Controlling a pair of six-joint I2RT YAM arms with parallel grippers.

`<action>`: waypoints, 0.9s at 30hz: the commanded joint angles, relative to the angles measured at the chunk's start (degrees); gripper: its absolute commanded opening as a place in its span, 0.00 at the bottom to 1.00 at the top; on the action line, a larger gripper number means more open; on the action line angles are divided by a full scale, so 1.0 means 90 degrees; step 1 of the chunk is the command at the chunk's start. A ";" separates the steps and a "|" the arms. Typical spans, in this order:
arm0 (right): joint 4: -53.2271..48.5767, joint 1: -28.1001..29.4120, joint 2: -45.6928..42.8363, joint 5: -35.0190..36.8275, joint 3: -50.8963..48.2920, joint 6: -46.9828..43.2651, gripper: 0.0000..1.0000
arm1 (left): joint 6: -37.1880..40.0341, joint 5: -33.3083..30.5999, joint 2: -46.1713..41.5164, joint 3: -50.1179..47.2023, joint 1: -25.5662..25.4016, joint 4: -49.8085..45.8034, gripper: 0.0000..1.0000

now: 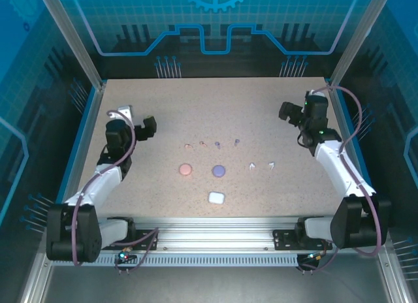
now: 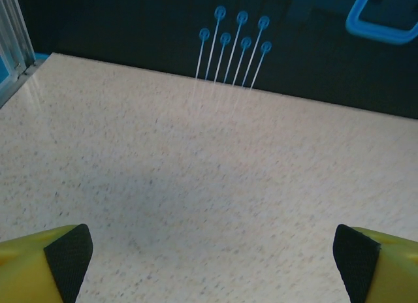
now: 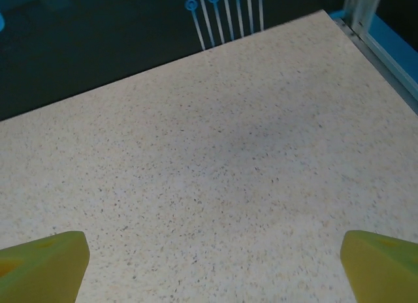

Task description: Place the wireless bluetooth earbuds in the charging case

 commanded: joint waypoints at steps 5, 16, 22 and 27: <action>-0.3213 0.0949 0.0233 -0.1043 0.0660 0.0869 0.97 | -0.2046 0.0560 -0.0585 0.1012 -0.0417 -0.3037 0.99; -0.4146 0.4421 0.0637 -0.0274 0.0570 0.3992 0.95 | -0.3441 -0.0222 -0.0576 0.0998 -0.1809 -0.3639 0.99; -0.4725 0.5676 0.2079 0.0033 0.1508 0.4818 0.97 | -0.3556 -0.0155 -0.0118 0.1093 -0.1812 -0.3613 0.99; -0.5188 0.6220 0.3077 0.0098 0.2305 0.5155 0.98 | -0.3486 -0.0125 0.0115 0.1231 -0.1819 -0.3550 0.99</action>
